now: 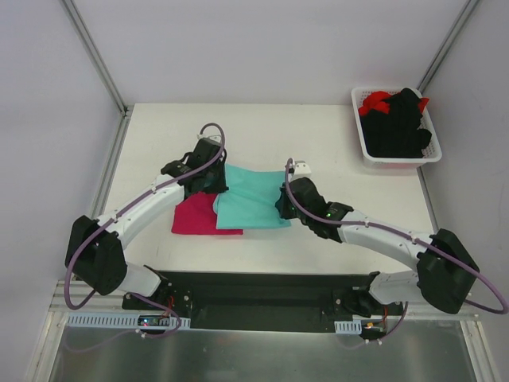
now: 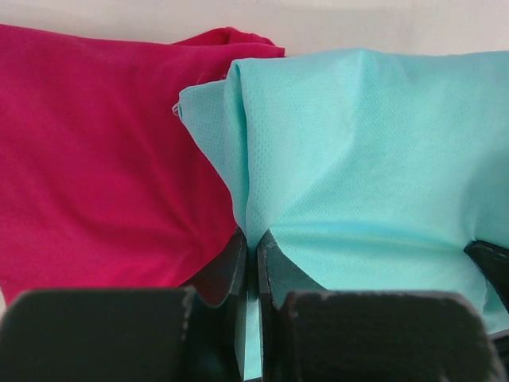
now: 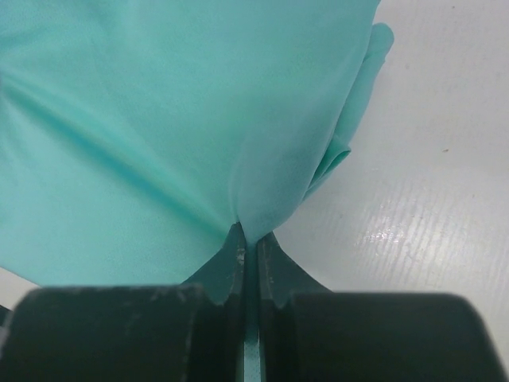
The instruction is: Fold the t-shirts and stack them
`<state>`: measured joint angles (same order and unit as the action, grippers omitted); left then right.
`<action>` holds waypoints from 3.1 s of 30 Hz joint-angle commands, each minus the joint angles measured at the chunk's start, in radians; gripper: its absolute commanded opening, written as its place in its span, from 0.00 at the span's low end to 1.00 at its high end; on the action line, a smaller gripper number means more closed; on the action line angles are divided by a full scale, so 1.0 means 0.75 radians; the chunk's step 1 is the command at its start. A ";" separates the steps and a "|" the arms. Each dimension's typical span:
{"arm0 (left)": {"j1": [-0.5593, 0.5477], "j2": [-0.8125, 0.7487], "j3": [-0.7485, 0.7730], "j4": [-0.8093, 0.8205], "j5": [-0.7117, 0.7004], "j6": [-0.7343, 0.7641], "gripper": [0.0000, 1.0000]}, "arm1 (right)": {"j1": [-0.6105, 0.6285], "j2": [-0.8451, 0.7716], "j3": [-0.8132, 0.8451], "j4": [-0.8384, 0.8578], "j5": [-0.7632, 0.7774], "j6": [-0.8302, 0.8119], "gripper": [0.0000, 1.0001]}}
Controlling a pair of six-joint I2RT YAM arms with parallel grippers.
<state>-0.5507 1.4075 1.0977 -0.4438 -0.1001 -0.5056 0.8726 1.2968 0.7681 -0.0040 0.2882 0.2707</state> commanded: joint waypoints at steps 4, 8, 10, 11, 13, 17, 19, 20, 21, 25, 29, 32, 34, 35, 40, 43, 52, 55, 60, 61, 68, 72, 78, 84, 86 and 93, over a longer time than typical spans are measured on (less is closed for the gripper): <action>0.084 -0.083 0.021 -0.044 -0.016 0.083 0.00 | 0.057 0.124 0.139 -0.001 0.017 0.009 0.00; 0.125 -0.107 -0.001 -0.048 -0.008 0.093 0.00 | 0.090 0.185 0.203 -0.001 0.019 0.017 0.00; 0.151 -0.122 -0.020 -0.050 -0.010 0.101 0.00 | 0.107 0.212 0.223 -0.001 0.019 0.022 0.00; 0.161 -0.126 -0.028 -0.052 -0.010 0.104 0.00 | 0.111 0.236 0.244 -0.001 0.017 0.022 0.00; 0.194 -0.144 -0.050 -0.055 0.001 0.108 0.00 | 0.127 0.261 0.264 -0.001 0.015 0.022 0.00; 0.237 -0.183 -0.073 -0.069 0.011 0.110 0.00 | 0.156 0.324 0.317 -0.003 0.008 0.030 0.01; 0.251 -0.203 -0.077 -0.085 0.009 0.108 0.00 | 0.168 0.357 0.344 -0.001 0.010 0.036 0.01; 0.264 -0.206 -0.079 -0.089 0.005 0.108 0.00 | 0.174 0.367 0.354 -0.001 0.006 0.034 0.00; 0.268 -0.208 -0.077 -0.097 -0.007 0.108 0.00 | 0.180 0.388 0.363 -0.003 0.004 0.038 0.00; 0.296 -0.200 -0.073 -0.134 -0.026 0.106 0.00 | 0.201 0.429 0.410 -0.005 0.000 0.042 0.00; 0.337 -0.185 -0.069 -0.167 -0.022 0.097 0.00 | 0.217 0.459 0.436 -0.005 -0.004 0.054 0.00; 0.374 -0.175 -0.073 -0.196 -0.020 0.071 0.00 | 0.227 0.484 0.457 -0.005 -0.010 0.060 0.01; 0.401 -0.163 -0.081 -0.204 -0.014 0.059 0.00 | 0.233 0.494 0.463 -0.005 -0.010 0.062 0.00; 0.409 -0.159 -0.087 -0.208 -0.006 0.055 0.00 | 0.235 0.502 0.473 -0.007 -0.012 0.060 0.00; 0.468 -0.171 -0.130 -0.218 0.003 0.026 0.00 | 0.242 0.531 0.491 -0.013 -0.020 0.065 0.00; 0.491 -0.144 -0.138 -0.218 0.013 0.024 0.00 | 0.248 0.543 0.498 -0.011 -0.024 0.067 0.00; 0.524 -0.093 -0.108 -0.218 0.013 0.003 0.00 | 0.256 0.576 0.514 -0.009 -0.033 0.073 0.00; 0.528 -0.063 -0.081 -0.216 0.003 0.005 0.00 | 0.260 0.592 0.524 -0.011 -0.037 0.075 0.00; 0.540 -0.011 -0.046 -0.212 -0.008 0.009 0.00 | 0.262 0.613 0.528 -0.005 -0.039 0.075 0.00; 0.544 -0.001 -0.042 -0.208 -0.008 0.007 0.00 | 0.262 0.615 0.530 -0.003 -0.043 0.073 0.00; 0.556 0.044 -0.005 -0.185 -0.018 0.005 0.00 | 0.266 0.627 0.522 -0.001 -0.041 0.075 0.00; 0.560 0.068 -0.013 -0.173 -0.008 0.003 0.00 | 0.264 0.631 0.520 -0.001 -0.039 0.073 0.00; 0.560 0.069 -0.032 -0.157 -0.006 -0.001 0.00 | 0.264 0.648 0.524 -0.001 -0.045 0.075 0.00; 0.562 0.056 -0.009 -0.157 0.000 0.001 0.00 | 0.262 0.639 0.530 -0.013 -0.033 0.062 0.00; 0.562 0.052 0.005 -0.159 0.003 0.001 0.00 | 0.262 0.639 0.526 -0.013 -0.030 0.065 0.00; 0.562 0.032 0.044 -0.155 0.009 0.003 0.00 | 0.252 0.635 0.587 -0.060 -0.014 0.011 0.00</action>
<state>-0.1486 1.4662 1.0756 -0.5877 -0.0605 -0.5056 1.0657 1.7798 1.1500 0.0086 0.2543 0.3191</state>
